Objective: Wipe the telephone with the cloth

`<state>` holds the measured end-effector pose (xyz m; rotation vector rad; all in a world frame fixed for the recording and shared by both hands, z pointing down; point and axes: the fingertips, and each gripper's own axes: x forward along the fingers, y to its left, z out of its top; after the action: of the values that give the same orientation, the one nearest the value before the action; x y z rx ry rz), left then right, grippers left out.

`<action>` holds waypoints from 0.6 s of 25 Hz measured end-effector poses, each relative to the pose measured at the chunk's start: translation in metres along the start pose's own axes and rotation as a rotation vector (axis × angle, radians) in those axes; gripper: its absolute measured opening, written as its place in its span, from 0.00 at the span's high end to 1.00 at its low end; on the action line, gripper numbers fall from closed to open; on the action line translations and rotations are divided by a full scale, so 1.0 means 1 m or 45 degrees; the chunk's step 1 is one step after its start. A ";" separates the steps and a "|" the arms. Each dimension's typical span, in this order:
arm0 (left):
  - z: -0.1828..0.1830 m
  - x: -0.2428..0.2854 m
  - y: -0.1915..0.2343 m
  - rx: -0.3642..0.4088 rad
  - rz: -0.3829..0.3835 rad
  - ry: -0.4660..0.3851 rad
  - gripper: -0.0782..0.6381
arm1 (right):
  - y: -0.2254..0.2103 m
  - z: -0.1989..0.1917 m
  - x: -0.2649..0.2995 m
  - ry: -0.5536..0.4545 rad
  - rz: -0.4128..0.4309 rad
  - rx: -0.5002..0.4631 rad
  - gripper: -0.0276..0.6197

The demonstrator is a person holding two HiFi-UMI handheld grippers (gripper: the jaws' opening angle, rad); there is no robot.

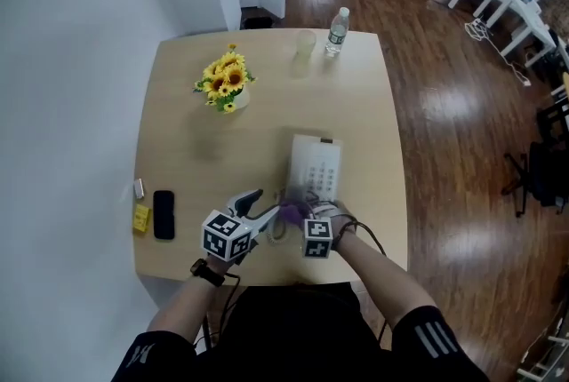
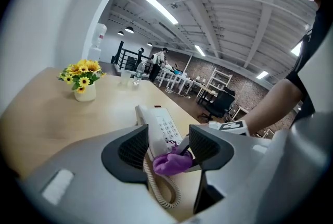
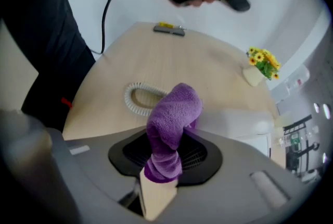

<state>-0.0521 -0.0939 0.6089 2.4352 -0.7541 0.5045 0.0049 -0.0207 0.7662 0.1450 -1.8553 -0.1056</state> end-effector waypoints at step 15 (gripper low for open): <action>-0.011 0.155 0.048 -0.023 0.398 0.350 0.55 | -0.030 -0.054 -0.172 -0.568 -0.411 0.825 0.75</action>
<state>0.0368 -0.1840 0.7116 2.1778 -1.0153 0.9258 0.1063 -0.0237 0.6148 0.9341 -2.2388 0.2669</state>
